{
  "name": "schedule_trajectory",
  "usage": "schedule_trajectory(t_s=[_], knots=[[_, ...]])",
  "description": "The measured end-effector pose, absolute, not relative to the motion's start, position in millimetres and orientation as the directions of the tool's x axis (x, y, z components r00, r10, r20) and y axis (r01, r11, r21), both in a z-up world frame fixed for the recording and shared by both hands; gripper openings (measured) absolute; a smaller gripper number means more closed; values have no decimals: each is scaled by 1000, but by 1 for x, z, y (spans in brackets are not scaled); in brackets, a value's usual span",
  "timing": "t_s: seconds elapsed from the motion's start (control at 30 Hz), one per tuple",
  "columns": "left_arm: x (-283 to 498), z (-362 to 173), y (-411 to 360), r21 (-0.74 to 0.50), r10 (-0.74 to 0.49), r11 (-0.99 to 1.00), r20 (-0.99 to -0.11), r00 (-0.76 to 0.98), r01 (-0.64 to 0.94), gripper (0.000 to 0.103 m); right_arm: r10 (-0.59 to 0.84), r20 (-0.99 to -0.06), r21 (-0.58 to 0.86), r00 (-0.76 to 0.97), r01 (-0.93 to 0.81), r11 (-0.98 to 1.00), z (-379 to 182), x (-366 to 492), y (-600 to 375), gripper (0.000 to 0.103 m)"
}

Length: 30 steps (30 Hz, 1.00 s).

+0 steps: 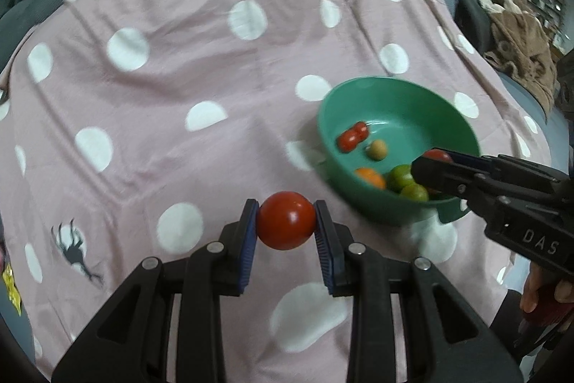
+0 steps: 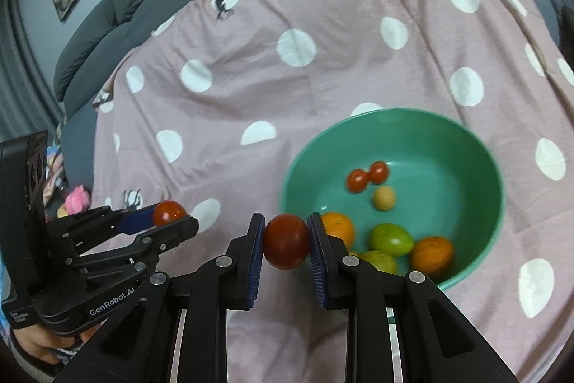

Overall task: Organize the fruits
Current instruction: 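Carry both cherry tomatoes to the green bowl and lower them inside, then open both grippers to drop the tomatoes and lift away from the bowl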

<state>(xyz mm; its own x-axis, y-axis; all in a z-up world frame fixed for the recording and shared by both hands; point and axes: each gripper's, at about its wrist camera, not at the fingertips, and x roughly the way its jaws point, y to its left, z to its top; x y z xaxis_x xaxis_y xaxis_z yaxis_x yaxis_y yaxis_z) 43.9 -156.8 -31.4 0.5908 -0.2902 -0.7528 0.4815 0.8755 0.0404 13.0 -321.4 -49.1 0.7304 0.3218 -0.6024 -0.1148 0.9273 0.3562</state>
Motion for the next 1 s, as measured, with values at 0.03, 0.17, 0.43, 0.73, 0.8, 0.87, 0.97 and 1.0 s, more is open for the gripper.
schedule_trajectory(t_s=[0.03,0.17,0.43,0.73,0.8,0.87,0.97,1.0], knots=[[45,-31,-162,42,-297,870,-751,590,491,31,315,-602,356,733,-106,928,-49,13,-326,26],[48,-30,-185,42,-326,845,-749,577,532,31,291,-604,355,742,-77,932,-50,13,-340,27],[55,-35,-221,43,-356,812,-754,552,582,31,254,-613,358,748,-24,934,-57,15,-365,27],[70,-52,-248,61,-337,793,-785,519,607,31,182,-664,298,725,33,954,-69,28,-379,27],[75,-58,-253,59,-329,791,-798,505,609,31,162,-684,272,712,43,961,-71,31,-379,27],[79,-63,-257,51,-326,790,-809,489,611,31,146,-695,249,704,45,967,-72,35,-379,27],[82,-68,-260,41,-321,791,-822,471,610,31,134,-716,231,685,51,972,-77,40,-380,27],[83,-69,-261,41,-318,790,-825,467,611,32,130,-718,227,684,54,972,-77,41,-380,27]])
